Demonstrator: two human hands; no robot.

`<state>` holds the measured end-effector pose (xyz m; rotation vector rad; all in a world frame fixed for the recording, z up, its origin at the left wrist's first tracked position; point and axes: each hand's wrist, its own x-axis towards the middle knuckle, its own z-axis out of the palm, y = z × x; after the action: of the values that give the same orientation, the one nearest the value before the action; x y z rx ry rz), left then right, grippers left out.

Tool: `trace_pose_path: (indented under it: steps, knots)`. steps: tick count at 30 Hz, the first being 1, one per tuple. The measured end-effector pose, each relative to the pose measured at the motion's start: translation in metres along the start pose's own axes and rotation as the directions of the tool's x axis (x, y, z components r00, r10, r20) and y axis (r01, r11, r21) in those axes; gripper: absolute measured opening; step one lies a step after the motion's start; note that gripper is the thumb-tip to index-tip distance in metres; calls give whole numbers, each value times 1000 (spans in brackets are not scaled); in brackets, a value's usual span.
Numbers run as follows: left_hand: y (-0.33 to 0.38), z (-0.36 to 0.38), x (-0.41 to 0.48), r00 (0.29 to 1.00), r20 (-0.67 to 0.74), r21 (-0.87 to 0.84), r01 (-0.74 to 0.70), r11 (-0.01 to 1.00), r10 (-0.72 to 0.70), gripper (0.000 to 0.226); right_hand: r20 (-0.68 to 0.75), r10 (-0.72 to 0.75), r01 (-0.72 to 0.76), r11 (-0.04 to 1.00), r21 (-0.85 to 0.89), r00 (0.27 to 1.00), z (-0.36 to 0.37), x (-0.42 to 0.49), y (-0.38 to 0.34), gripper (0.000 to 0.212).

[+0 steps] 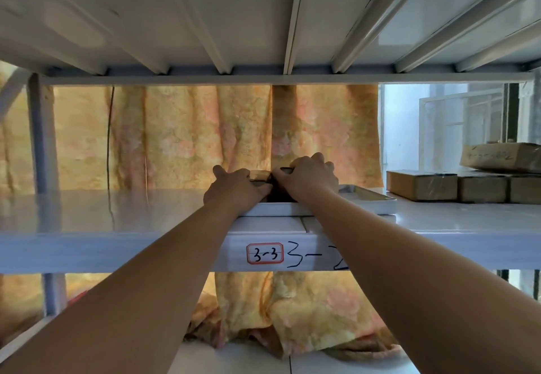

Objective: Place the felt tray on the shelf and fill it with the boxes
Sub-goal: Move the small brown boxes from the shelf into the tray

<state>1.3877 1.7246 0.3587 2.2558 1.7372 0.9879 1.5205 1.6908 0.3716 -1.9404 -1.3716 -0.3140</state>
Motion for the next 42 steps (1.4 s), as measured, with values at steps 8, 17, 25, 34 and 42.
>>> trace_pose_path:
  steps: [8,17,25,34,42]
  knots:
    - [-3,3,-4,999,-37,-7,-37,999,37,73,187,-9,-6,997,80,982,7,9,6,71]
    - [-8,6,-1,994,-62,-30,-88,996,86,53,239,-30,-14,984,179,971,7,15,12,49]
    - [-7,6,-3,993,-51,-17,-109,994,108,53,217,12,-73,958,277,976,6,16,14,47]
    - [0,5,-8,966,-220,141,-104,985,134,59,213,-15,-40,967,252,977,7,16,14,40]
    - [18,2,-17,750,-364,257,-488,834,552,34,-88,-11,41,938,345,996,-7,13,18,46]
